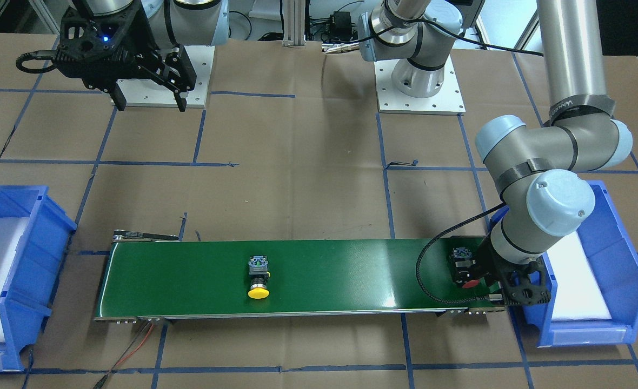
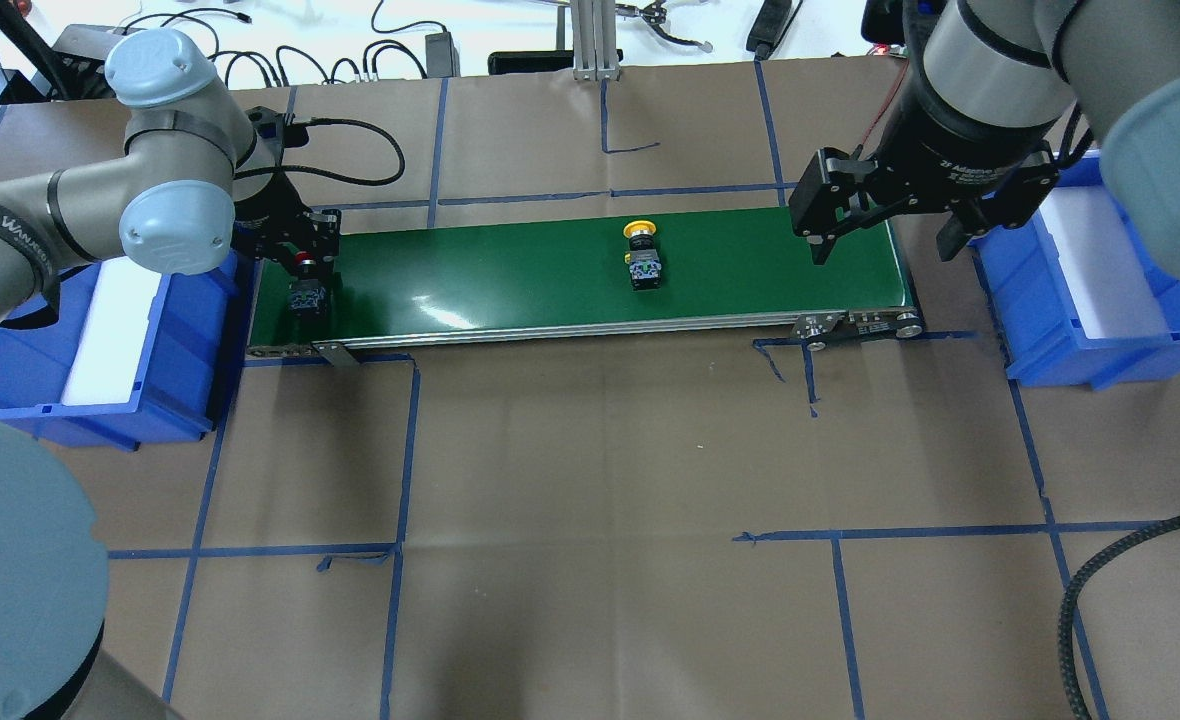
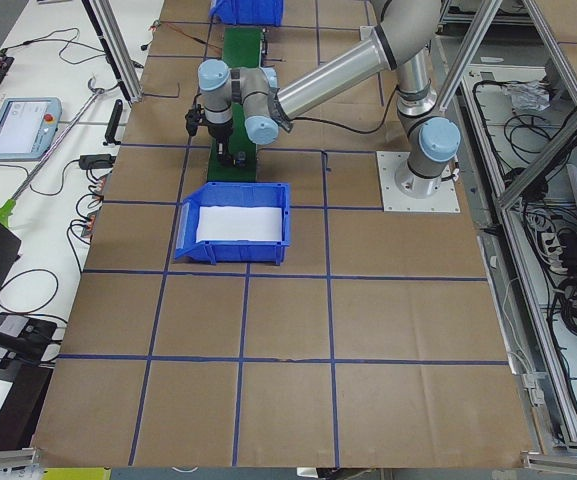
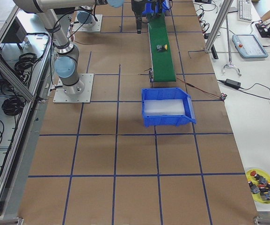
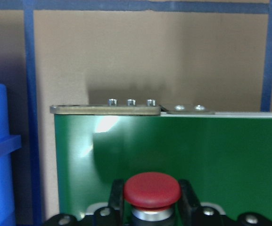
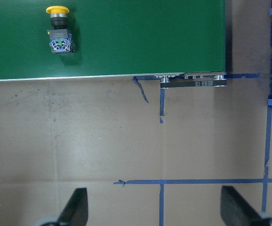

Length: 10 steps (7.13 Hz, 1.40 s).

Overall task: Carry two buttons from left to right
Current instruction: 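Release the red button on the belt and raise the left gripper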

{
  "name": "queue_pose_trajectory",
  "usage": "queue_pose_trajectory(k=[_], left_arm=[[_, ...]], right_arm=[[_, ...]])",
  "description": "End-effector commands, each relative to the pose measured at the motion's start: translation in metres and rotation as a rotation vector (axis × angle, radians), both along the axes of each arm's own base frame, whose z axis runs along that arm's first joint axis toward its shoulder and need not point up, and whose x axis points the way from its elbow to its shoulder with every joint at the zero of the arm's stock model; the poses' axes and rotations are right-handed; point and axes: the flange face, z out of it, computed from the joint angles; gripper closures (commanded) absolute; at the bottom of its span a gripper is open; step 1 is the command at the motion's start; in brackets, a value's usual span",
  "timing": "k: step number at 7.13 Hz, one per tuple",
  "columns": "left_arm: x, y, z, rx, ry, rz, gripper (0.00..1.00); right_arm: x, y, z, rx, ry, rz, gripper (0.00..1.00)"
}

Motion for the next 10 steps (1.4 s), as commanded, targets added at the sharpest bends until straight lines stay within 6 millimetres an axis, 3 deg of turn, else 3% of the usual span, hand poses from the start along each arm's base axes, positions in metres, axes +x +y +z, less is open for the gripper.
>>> queue_pose_trajectory(k=[1,2,4,5,7,9,10], left_arm=[[0.004,-0.011,0.034,-0.032,-0.007,0.003,0.01],[0.003,-0.016,0.058,-0.007,-0.003,0.002,0.01],[-0.003,-0.011,0.123,0.057,0.012,-0.003,0.01],[-0.012,0.000,0.151,0.090,0.025,0.000,0.01],[-0.045,0.036,0.204,0.086,0.024,-0.038,0.01],[-0.082,0.076,0.230,0.055,0.014,-0.075,0.01],[-0.092,0.090,0.216,0.074,0.021,-0.035,0.01]], right_arm=[[0.000,-0.003,0.001,-0.011,-0.002,0.002,0.00],[0.000,-0.011,-0.010,0.006,0.003,0.000,0.00],[-0.006,-0.055,-0.046,0.014,0.002,-0.014,0.00],[-0.006,-0.071,-0.054,-0.032,-0.008,-0.004,0.00],[-0.006,-0.113,-0.053,-0.289,-0.027,-0.022,0.00],[-0.006,-0.128,-0.107,-0.199,-0.022,-0.022,0.00],[-0.006,-0.131,-0.121,-0.174,-0.022,-0.022,0.00]])
